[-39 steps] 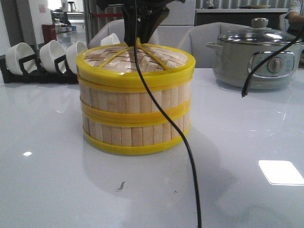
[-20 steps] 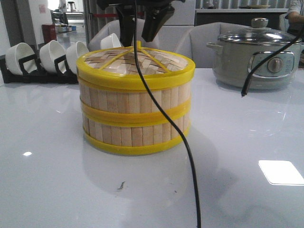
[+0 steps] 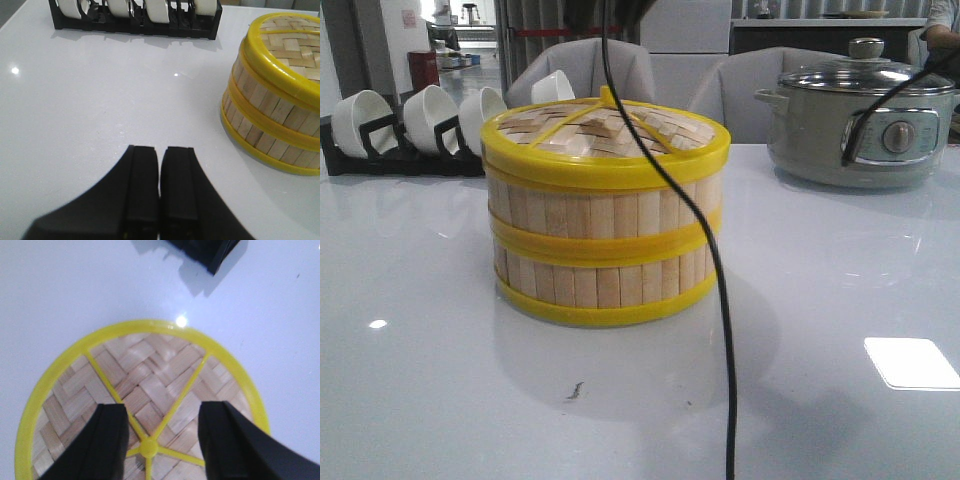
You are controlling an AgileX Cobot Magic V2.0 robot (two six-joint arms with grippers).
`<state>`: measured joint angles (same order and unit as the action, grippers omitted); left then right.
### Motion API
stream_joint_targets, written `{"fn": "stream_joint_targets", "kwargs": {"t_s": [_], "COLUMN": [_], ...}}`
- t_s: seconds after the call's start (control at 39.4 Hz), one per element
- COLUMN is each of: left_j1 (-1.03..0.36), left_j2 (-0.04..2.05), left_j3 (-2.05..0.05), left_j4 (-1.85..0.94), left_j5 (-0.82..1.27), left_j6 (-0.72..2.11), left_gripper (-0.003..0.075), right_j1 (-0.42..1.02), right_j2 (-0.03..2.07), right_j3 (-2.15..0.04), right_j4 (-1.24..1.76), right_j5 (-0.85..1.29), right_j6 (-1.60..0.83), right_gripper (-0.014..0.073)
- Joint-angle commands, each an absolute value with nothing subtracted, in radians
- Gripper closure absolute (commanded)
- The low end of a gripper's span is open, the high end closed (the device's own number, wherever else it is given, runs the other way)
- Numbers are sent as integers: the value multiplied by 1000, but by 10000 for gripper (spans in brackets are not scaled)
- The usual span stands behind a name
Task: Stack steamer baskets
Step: 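Open the right gripper and raise it away from the lid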
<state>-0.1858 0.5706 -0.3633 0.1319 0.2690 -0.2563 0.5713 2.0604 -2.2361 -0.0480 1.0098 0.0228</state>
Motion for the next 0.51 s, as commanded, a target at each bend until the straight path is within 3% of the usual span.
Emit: {"fn": "stream_joint_targets", "kwargs": {"t_s": [0.0, 0.18, 0.48], "left_j1": [-186, -186, -186], "left_j2": [569, 569, 569], "left_j3": [-394, -394, -394], "left_j4": [134, 134, 134], "left_j5": [182, 182, 182], "left_j6": [-263, -263, -263], "left_gripper": [634, 634, 634], "right_j1": [544, 482, 362], "right_j2": [1921, 1771, 1396], "right_j3": [-2260, -2123, -1554], "right_j4": [-71, -71, -71], "right_j5": [911, 796, 416], "right_j6": [17, 17, 17], "right_gripper": [160, 160, 160]}}
